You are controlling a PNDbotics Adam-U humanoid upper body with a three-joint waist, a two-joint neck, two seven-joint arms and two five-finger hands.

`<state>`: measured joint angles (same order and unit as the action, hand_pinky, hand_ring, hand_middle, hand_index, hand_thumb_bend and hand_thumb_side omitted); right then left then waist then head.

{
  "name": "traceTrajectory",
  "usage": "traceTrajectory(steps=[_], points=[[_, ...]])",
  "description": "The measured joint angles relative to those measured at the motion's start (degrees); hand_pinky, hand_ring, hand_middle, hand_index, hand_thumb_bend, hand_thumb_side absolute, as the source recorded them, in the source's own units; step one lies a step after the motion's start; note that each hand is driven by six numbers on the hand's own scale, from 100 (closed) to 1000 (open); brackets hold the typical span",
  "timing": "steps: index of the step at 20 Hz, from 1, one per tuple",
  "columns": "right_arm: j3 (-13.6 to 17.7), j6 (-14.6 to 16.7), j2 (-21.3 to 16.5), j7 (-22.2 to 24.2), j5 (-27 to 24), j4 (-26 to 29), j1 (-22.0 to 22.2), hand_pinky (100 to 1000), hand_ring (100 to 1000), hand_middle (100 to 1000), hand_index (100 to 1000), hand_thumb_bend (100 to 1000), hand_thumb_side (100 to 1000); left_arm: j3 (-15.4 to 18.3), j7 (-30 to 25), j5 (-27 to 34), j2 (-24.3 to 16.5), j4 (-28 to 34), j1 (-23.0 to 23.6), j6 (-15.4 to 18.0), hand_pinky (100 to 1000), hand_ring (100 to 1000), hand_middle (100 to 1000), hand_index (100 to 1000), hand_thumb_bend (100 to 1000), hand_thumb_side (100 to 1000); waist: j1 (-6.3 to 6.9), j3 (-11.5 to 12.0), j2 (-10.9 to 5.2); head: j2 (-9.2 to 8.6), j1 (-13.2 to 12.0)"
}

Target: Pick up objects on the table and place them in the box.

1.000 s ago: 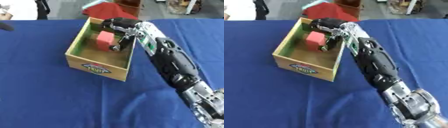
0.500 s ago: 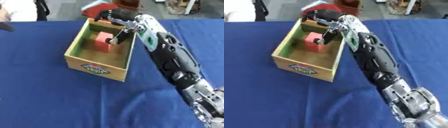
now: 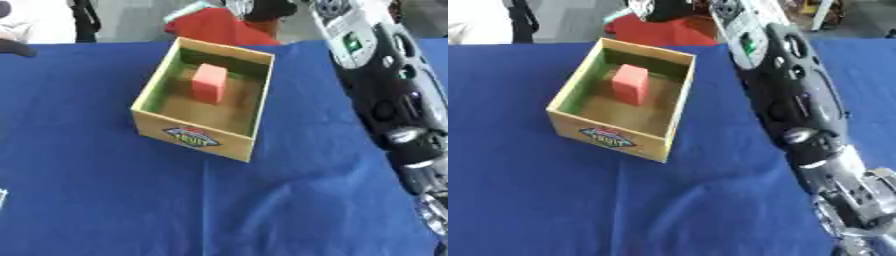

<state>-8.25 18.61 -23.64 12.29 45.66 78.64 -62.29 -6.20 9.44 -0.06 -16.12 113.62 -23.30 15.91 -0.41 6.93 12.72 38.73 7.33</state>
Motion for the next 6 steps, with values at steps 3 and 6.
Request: traceTrajectory(steps=[3, 6], points=[[0.17, -2.24, -3.30, -1.35, -2.99, 5.20, 1.98, 733, 787, 797, 844, 100, 498, 0.05, 0.34, -0.07, -0.03, 0.00, 0.04, 0.14, 558, 793, 798, 849, 100, 873, -0.01, -0.23, -0.05, 0.29, -0.48], [1.02, -4.65, -6.91, -3.40, -6.27, 9.86, 4.74, 707, 780, 791, 841, 100, 553, 0.32, 0.91, -0.25, -0.32, 0.00, 0.10, 0.28, 559, 792, 797, 849, 100, 872, -0.01, -0.33, -0.05, 0.46, -1.08]])
